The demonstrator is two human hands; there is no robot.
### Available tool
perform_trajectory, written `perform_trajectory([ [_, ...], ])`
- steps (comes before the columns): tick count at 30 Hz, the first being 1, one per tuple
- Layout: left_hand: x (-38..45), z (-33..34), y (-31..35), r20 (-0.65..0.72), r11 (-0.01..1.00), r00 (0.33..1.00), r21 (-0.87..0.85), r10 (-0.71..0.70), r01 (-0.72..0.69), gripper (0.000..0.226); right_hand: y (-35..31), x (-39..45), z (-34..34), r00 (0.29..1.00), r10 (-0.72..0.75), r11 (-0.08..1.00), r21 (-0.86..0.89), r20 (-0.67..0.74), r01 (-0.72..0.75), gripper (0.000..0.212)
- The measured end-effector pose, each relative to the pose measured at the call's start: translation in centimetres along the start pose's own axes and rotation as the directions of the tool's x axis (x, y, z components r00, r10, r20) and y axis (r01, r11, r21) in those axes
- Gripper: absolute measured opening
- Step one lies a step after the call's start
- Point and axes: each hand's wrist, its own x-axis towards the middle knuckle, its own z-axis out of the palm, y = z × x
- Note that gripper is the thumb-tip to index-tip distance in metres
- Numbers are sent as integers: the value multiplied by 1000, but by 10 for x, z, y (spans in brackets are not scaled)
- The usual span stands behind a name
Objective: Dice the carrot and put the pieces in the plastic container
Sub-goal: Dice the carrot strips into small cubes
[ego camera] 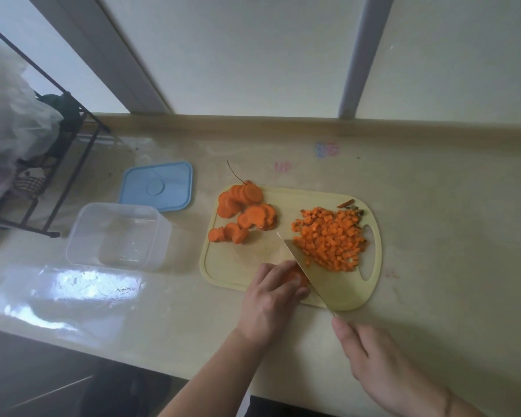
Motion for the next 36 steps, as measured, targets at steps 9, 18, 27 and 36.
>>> perform_trajectory([
  [9,2,-4,1,-12,1000,1000,18,0,0,19,3,8,-9,999,-46,999,16,4,46,58],
  [18,3,-5,-1,27,1000,999,-12,25,-25,11,11,-1,-13,998,-67,996,-64,-18,66,68],
  [27,8,-6,-7,73,998,995,-26,63,-61,6,17,-5,-10,996,-87,986,-147,-24,82,62],
  [36,7,-10,-9,80,994,992,-61,93,-88,10,4,36,-13,986,-163,980,-123,-38,157,62],
])
